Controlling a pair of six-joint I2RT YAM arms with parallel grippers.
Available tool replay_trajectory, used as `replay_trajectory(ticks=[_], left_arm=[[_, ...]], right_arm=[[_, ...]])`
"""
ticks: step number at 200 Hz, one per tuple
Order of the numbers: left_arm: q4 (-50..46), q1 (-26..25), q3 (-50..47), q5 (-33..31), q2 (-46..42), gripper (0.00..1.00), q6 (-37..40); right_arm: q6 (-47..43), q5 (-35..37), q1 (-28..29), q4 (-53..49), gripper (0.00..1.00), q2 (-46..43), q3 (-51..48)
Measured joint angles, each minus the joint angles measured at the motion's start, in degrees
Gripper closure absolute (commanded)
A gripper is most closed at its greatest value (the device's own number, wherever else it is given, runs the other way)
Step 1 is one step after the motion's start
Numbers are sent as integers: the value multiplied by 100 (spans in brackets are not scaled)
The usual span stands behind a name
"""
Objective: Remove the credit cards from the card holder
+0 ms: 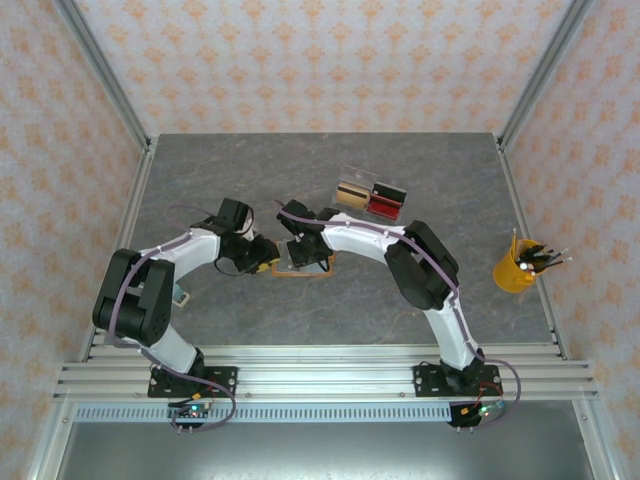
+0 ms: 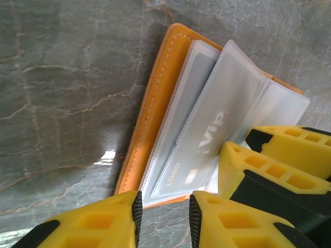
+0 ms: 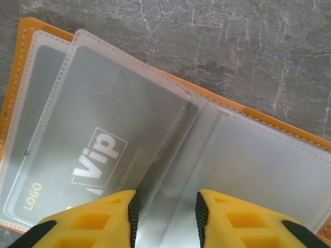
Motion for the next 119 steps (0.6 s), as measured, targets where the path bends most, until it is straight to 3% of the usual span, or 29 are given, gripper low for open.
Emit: replay_trajectory(ticks=[54,119], left_arm=[[48,-20,459,46,262,80,461],[85,-20,680,96,769,79,807]], right_arm=[[-37,-68,-11,20,68,0,-15],[-37,-162,-37,44,69,0,-26]])
